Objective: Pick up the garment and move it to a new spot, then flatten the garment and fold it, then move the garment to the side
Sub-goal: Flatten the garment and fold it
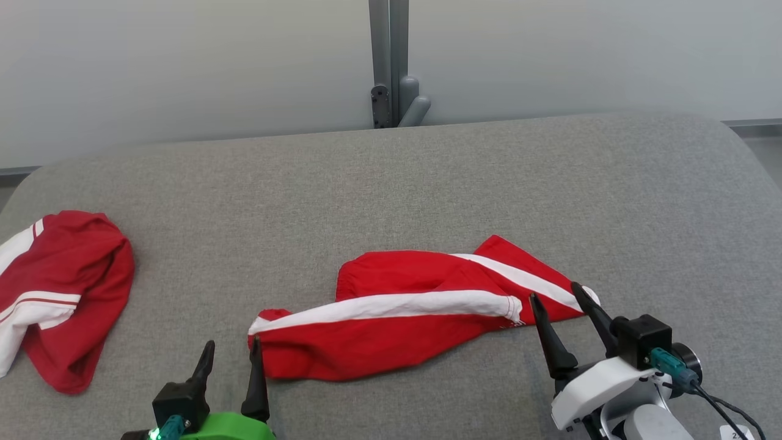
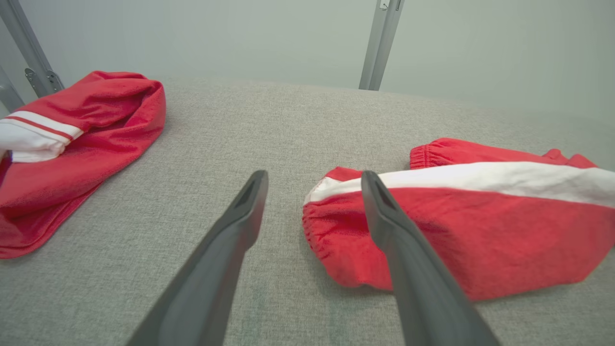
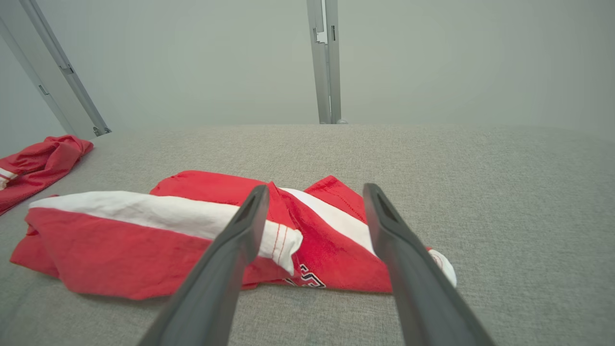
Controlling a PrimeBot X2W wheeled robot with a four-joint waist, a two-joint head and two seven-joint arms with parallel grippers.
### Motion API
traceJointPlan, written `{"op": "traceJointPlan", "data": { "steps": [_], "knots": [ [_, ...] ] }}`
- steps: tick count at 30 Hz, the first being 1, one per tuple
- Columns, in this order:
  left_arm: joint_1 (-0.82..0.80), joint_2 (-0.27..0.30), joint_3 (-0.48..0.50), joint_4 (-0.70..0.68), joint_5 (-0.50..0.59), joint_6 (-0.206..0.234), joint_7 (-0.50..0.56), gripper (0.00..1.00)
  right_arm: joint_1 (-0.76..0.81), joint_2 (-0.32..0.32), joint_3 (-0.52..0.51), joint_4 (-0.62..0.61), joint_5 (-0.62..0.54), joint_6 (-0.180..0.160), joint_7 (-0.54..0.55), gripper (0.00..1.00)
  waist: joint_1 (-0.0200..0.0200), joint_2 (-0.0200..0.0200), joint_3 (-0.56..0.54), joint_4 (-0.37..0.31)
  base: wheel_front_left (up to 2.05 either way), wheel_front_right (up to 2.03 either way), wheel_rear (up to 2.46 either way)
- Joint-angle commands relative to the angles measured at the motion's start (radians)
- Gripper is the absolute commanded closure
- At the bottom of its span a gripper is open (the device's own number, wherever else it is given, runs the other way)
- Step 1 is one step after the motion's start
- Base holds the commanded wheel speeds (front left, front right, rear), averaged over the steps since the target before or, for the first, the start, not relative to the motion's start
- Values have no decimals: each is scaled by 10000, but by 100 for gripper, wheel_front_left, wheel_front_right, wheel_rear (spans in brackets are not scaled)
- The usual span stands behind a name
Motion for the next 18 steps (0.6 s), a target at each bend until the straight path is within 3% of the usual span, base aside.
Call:
{"op": "traceJointPlan", "data": {
  "steps": [1,18],
  "knots": [
    [235,34,34,-45,-3,-29,5,0,179,12,-36,-19,-51,-10,-28,0,0,0,-106,-40,0,0,0],
    [428,36,11,-223,-343,-196,6,0,430,92,38,211,17,-10,-28,0,0,0,-137,20,0,0,0]
  ]
}}
